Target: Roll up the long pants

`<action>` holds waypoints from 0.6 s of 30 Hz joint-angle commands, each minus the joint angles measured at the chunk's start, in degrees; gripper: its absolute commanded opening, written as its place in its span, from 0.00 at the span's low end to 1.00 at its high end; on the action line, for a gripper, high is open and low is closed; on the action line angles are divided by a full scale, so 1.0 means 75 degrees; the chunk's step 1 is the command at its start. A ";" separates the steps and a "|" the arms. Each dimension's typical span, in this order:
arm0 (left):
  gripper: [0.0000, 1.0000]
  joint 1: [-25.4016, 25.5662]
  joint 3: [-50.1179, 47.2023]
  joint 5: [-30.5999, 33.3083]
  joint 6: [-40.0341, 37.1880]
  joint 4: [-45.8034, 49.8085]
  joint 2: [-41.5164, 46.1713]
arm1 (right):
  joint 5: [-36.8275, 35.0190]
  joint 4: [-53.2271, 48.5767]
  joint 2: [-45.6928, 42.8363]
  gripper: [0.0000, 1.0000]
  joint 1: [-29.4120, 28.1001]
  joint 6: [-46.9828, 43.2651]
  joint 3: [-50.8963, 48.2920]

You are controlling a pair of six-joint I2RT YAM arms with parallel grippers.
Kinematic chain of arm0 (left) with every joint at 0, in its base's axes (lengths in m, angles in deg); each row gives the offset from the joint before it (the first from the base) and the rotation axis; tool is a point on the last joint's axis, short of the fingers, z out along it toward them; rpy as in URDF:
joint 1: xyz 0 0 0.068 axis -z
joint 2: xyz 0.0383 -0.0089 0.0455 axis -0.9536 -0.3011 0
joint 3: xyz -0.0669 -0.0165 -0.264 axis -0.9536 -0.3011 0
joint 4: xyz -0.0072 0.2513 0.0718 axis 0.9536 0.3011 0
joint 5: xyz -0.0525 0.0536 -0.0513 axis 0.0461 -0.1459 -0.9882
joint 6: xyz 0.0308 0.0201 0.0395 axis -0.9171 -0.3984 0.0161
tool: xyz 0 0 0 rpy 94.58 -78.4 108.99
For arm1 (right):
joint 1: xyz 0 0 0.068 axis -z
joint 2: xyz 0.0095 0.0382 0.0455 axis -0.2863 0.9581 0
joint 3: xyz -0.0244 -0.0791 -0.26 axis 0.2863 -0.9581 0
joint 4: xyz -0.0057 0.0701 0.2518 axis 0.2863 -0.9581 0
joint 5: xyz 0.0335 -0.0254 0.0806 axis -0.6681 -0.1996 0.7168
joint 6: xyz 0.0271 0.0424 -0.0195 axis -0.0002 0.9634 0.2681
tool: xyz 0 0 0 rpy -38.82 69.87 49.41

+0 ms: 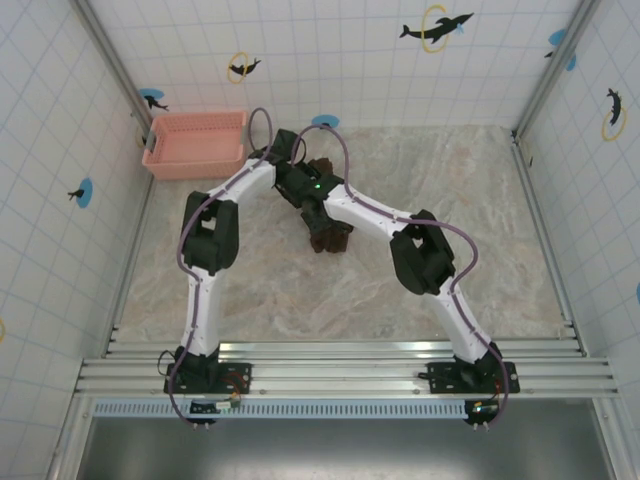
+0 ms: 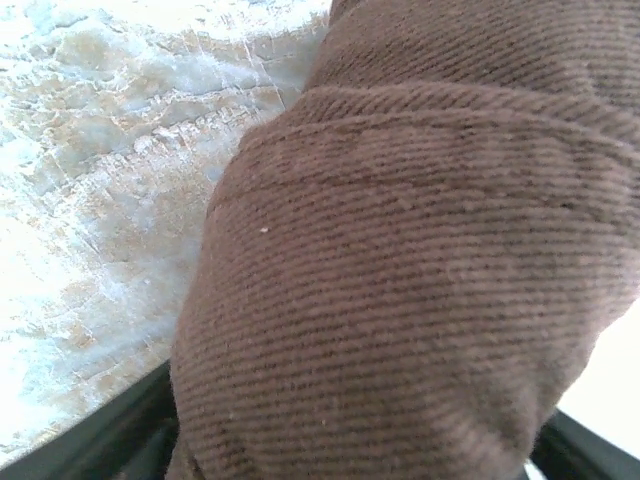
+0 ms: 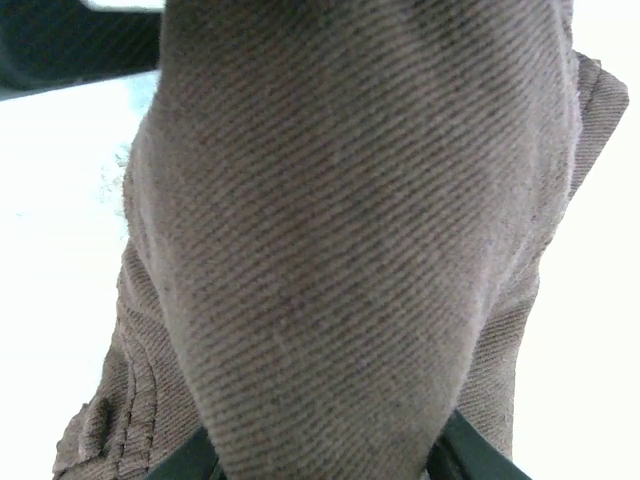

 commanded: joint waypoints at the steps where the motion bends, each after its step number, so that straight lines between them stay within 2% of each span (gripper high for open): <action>1: 0.96 0.0125 -0.0374 -0.0454 0.0383 -0.0171 0.1015 | 0.1065 0.0713 0.0362 0.22 0.0491 -0.0028 -0.0977; 5: 0.98 -0.0170 -0.0500 -0.0534 0.0284 -0.0453 0.1152 | 0.2943 0.2092 -0.0142 0.12 0.1044 0.0508 -0.2050; 10: 0.97 -0.0365 -0.0802 -0.1195 0.0446 -0.1281 0.1072 | 0.5971 0.4993 -0.0501 0.10 0.1847 0.1960 -0.3607; 14: 0.97 -0.0337 -0.1106 -0.1635 0.0655 -0.1875 0.0878 | 0.7316 0.6538 -0.0098 0.10 0.2204 0.3195 -0.4026; 18: 0.97 -0.0349 -0.1096 -0.1867 0.0363 -0.1537 0.0683 | 0.8110 0.7877 0.0477 0.11 0.2378 0.4355 -0.4199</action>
